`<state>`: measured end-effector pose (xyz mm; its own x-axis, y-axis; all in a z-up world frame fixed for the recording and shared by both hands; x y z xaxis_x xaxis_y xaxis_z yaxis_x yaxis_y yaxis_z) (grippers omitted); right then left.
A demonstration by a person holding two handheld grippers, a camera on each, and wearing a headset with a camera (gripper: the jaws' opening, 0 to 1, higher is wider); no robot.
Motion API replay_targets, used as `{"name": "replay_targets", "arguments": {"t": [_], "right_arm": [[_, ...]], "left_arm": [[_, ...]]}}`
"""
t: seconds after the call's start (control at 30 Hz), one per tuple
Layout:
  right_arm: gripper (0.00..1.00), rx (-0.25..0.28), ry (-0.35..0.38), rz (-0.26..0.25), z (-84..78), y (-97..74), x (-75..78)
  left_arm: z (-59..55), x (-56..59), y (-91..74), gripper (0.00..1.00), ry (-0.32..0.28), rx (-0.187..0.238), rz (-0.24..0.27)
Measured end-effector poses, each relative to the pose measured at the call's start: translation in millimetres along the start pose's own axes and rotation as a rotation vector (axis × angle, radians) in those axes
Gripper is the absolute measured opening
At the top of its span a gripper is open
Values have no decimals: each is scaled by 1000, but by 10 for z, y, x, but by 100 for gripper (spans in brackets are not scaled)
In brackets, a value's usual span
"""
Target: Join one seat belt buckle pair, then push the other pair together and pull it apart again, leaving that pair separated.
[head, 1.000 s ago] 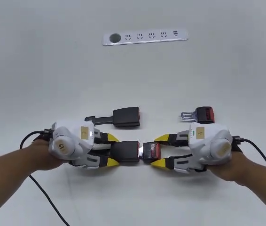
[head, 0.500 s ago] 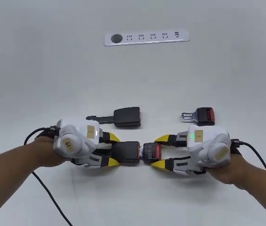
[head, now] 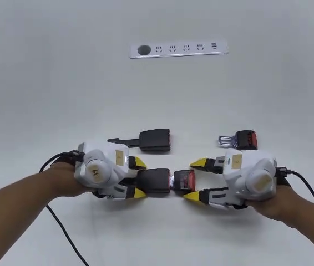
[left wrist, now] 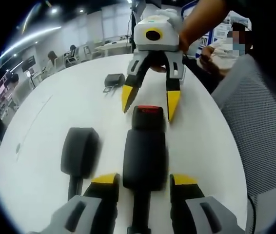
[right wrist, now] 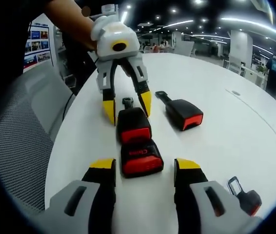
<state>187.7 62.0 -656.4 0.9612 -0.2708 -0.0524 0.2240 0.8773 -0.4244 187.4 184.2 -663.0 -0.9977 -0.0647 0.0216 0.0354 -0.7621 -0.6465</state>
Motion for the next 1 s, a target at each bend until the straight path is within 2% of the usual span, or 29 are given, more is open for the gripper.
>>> {"name": "replay_targets", "arguments": {"t": [0.1, 0.2, 0.33, 0.4, 0.47, 0.53, 0.73, 1.0], "right_arm": [[54, -2, 16, -10, 0, -47, 34], [62, -1, 10, -29, -22, -89, 89], [66, 0, 7, -37, -30, -156, 128], [69, 4, 2, -45, -16, -197, 156], [72, 9, -6, -59, 4, -232, 192], [75, 9, 1, -65, 14, -258, 228], [77, 24, -2, -87, 24, -339, 353], [78, 8, -11, -106, 11, -455, 470]], "left_arm": [[39, 3, -38, 53, 0, 8, 11], [114, -45, -98, 56, -25, 51, 53], [118, -88, -168, 60, -25, 48, 68], [164, -124, -212, 62, -26, 60, 83], [216, -177, -259, 62, -29, 79, 104], [239, -244, -298, 63, -57, 93, 130], [322, -436, -402, 64, -49, 116, 182], [366, -626, -463, 64, -34, 118, 205]]}}
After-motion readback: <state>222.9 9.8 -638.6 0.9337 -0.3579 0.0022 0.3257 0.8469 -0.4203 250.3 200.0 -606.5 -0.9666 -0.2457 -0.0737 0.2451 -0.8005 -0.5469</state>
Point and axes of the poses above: the centre of the closed fingertips' face, and the gripper's own axes: y roughly forward along the fingers, x roughly to its right, z roughly out of its top, the point moved 3 cm from there along -y, roughly backward along the fingers, and after that the axes turned 11 degrees about x, right-handed, at the moved point
